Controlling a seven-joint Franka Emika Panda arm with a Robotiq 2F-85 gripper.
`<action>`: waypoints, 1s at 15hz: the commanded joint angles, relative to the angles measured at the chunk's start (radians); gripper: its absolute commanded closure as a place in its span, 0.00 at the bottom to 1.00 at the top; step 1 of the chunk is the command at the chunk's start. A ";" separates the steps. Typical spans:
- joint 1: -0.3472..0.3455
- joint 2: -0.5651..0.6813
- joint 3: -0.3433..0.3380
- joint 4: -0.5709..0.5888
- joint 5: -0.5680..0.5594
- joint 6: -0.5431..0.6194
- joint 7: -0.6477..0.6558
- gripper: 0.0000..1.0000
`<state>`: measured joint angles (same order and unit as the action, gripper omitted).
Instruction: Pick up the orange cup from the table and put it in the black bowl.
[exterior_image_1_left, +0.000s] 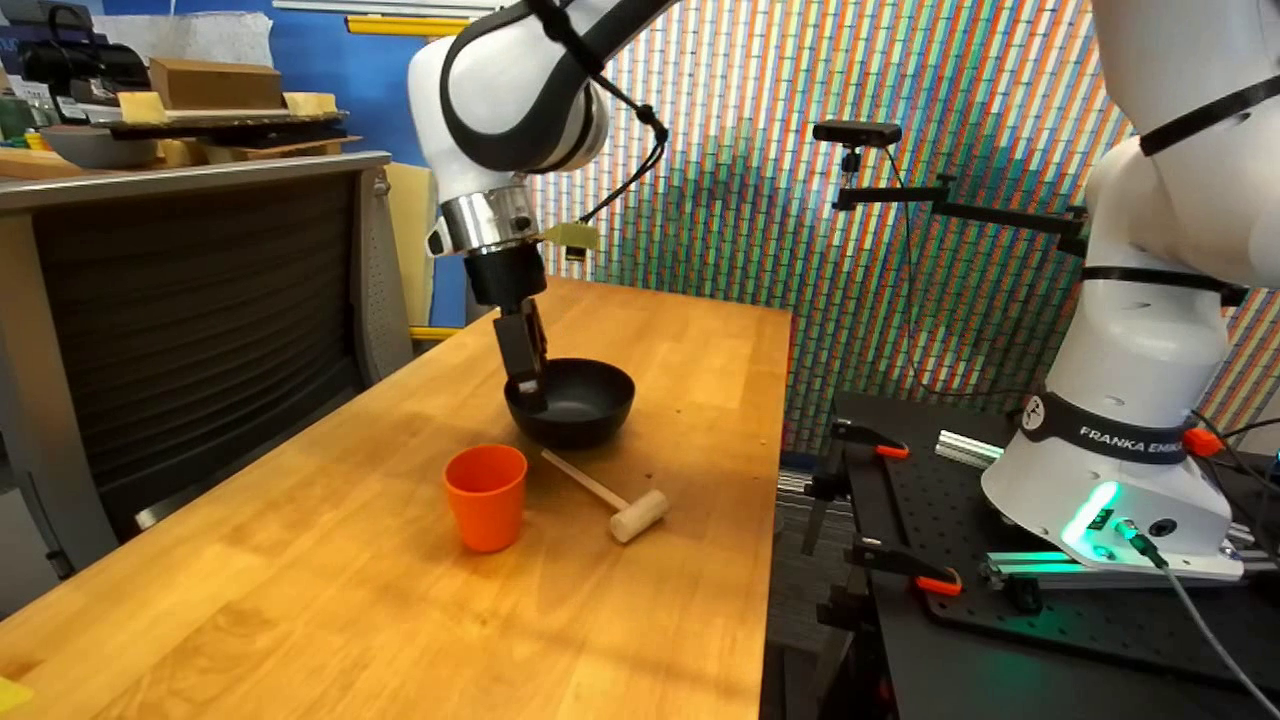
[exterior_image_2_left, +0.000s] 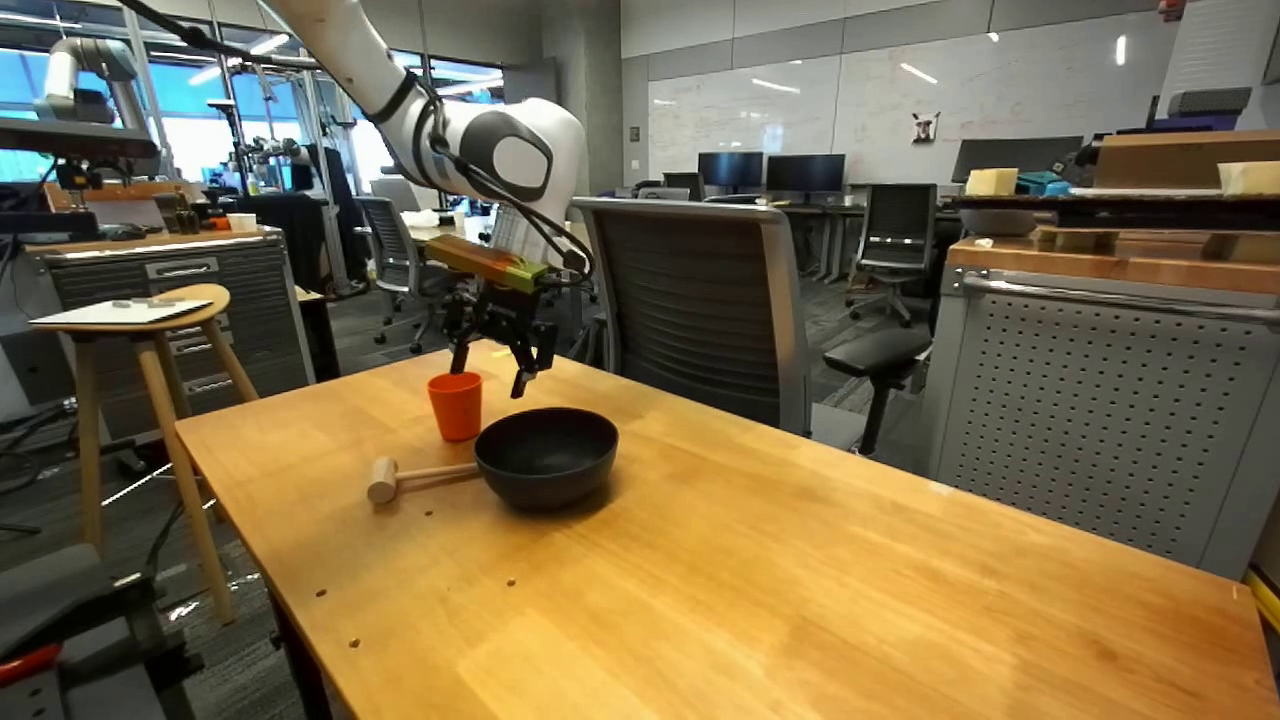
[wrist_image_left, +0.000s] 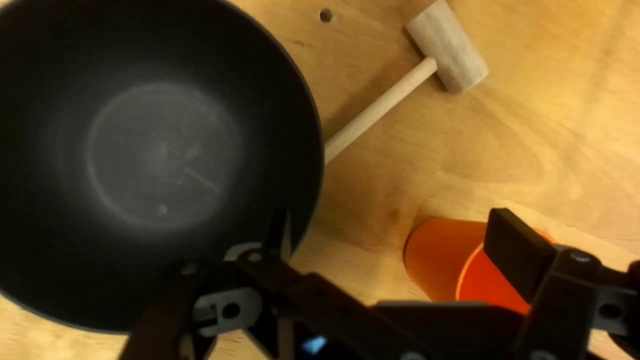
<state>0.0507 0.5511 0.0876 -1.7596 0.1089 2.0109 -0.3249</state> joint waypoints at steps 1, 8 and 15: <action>0.022 0.177 0.028 0.245 -0.049 -0.098 0.003 0.00; 0.036 0.372 0.048 0.529 -0.063 -0.216 -0.006 0.32; -0.028 0.403 0.085 0.570 0.034 -0.365 -0.020 0.88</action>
<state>0.0654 0.9341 0.1412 -1.2324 0.0932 1.7277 -0.3262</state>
